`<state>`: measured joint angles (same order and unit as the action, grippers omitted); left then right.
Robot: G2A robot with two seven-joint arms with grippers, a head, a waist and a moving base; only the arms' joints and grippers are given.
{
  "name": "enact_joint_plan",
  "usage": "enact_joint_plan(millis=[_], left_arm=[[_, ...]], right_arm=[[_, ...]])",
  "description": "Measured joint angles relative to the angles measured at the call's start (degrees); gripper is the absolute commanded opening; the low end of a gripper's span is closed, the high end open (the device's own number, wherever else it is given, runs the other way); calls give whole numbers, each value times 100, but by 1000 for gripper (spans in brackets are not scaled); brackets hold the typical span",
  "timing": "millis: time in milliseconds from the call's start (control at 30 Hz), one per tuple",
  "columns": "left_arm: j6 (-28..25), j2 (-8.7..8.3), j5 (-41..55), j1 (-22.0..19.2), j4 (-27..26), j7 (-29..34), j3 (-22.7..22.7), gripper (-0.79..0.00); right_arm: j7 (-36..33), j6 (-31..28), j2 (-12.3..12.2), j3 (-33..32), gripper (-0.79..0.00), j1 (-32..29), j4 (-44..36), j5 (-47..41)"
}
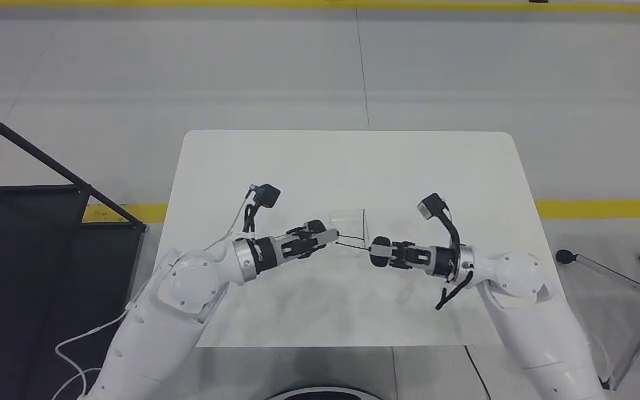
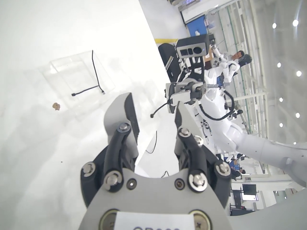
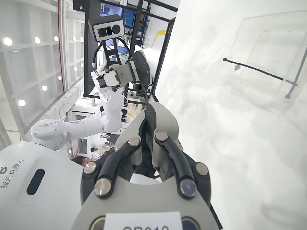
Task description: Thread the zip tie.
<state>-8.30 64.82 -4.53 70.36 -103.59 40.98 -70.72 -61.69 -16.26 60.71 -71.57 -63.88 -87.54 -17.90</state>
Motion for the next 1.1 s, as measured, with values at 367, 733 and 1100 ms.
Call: enact_joint_plan(millis=[367, 733, 1100], left_arm=[[-756, 136, -626, 683, -199, -2244, 410, 0], [-744, 138, -648, 680, -195, -2265, 428, 0], [-960, 312, -1624, 743, -15, -3912, 996, 0]], right_arm=[[692, 123, -14, -224, -785, -520, -476, -398], [689, 127, -14, -224, -785, -517, -474, -396], [1303, 157, 31, -163, -785, -629, -588, -494]])
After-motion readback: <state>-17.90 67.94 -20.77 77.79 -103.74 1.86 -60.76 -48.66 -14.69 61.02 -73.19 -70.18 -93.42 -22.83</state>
